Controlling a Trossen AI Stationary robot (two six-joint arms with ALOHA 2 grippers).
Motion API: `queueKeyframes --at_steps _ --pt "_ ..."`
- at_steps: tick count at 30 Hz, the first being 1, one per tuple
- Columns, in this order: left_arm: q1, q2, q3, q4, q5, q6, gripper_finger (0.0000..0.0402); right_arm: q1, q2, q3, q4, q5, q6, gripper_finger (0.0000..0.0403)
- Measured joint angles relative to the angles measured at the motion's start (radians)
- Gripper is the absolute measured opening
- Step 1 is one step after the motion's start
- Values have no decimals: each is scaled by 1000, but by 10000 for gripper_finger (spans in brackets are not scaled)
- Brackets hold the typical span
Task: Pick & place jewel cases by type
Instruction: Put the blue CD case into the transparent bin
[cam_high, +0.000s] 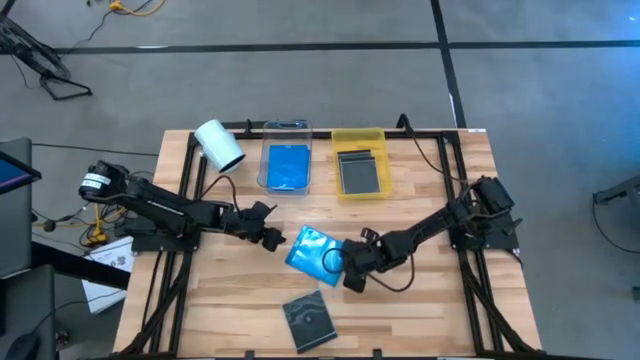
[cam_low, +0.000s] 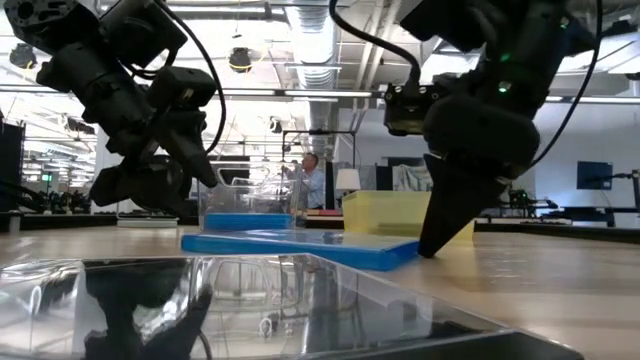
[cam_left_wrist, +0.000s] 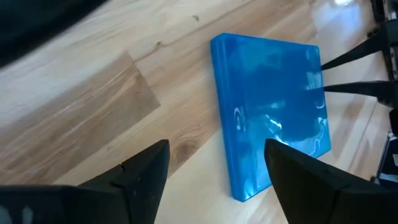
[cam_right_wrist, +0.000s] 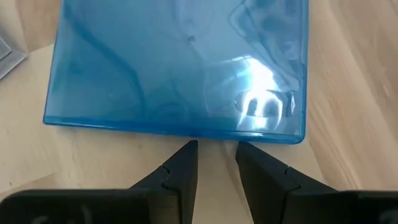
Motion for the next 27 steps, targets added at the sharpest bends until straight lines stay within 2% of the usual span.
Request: queueKeyframes --at_steps 4,12,16,21,27 --pt "0 0 0 11 0 -10 257 -7 1 -2 31 -16 -64 108" --pt "-3 30 0 26 21 -39 257 -31 3 -2 54 -25 -70 108" --pt "-22 130 0 116 73 -64 257 -43 3 -2 78 -43 -69 108" --pt "-43 238 2 283 72 -97 257 -44 3 -1 80 -45 -33 108" --pt "-47 273 3 339 88 -99 257 -38 2 0 68 -68 -19 108"
